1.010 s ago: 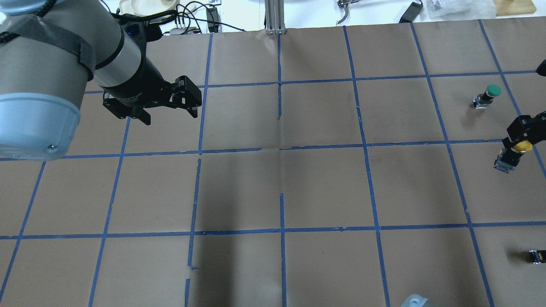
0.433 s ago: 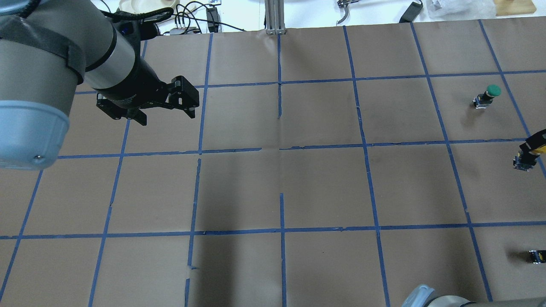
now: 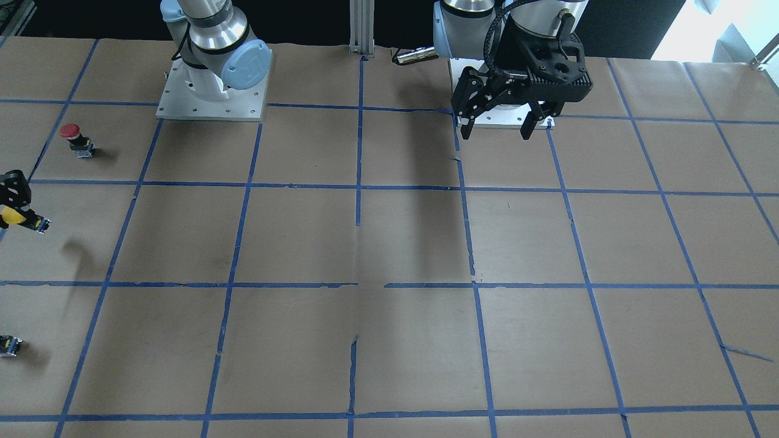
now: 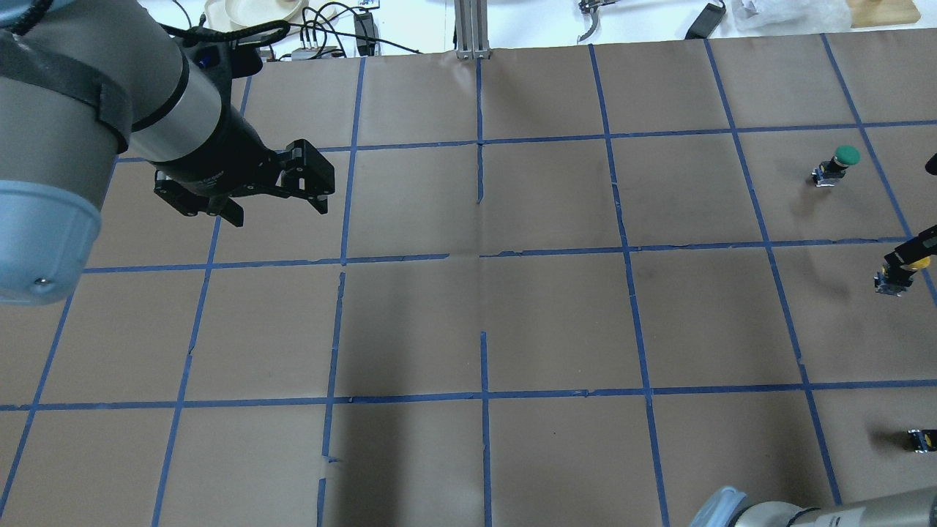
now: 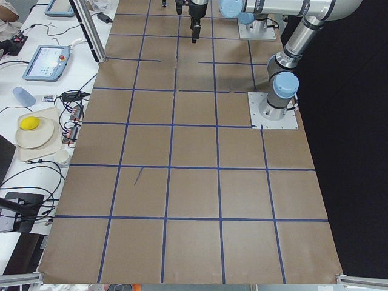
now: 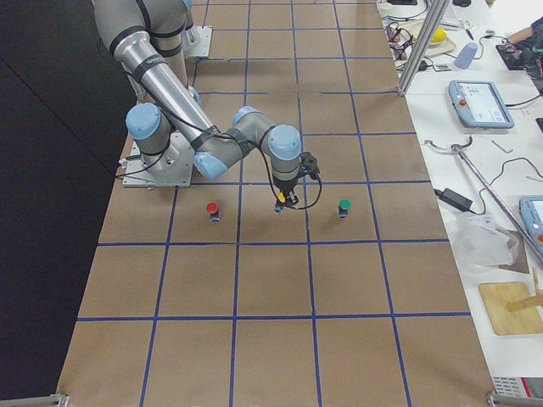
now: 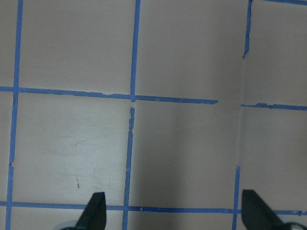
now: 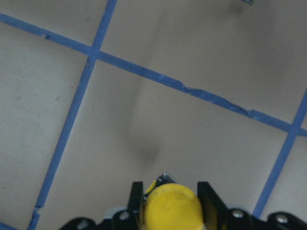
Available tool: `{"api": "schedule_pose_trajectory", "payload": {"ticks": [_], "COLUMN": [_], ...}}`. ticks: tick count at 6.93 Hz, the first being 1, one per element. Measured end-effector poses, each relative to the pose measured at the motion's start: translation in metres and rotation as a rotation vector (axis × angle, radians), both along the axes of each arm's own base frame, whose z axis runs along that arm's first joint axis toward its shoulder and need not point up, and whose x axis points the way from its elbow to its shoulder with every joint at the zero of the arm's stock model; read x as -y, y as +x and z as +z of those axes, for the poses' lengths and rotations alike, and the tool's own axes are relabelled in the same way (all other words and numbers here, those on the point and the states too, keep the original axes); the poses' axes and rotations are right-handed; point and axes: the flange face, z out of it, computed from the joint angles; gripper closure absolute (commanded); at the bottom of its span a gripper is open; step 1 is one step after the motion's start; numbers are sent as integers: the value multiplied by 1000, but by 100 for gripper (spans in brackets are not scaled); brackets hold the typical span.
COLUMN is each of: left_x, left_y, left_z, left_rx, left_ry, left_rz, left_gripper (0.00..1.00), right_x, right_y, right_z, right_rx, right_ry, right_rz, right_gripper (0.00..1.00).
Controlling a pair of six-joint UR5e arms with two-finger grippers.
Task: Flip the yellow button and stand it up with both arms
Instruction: 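Lower the button upright onto the table with the right gripper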
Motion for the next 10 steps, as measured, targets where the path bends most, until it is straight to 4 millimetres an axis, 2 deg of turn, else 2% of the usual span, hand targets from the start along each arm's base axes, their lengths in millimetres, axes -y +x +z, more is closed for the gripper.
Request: {"api": "schedule_pose_trajectory", "payload": {"ticks": [2,4,5,6,7,8,9,10], "left_x": [-1,1,0,0,2,6,15,26], "left_y": [5,21,24,26,27,30,33,34], "left_z": [0,0,2,3,3,4,7,11], "left_rx": [6,8,7,5,2,1,5,14], "left_ry": [8,22,21,19,16,14,13,14], "left_rz": [-27,-14,-9,-6,-3,3,10,12], "left_gripper": [0,0,0,0,0,0,0,0], "right_x": [-1,-2,-3,-4,-4,-5,-5,-5], "right_y": [2,-2,-5,-7,-8,-8,-8,-7], "right_z": [-11,-30,-35,-37,-37,-38,-38,-38], "right_rx": [12,24,24,24,26,29,30,35], "right_ry": [-16,-18,-20,-19,-18,-15,-14,-19], "right_rz": [12,4,-1,-4,-6,-8,-8,-9], "right_gripper": [84,84,79,62,58,19,1,0]}}
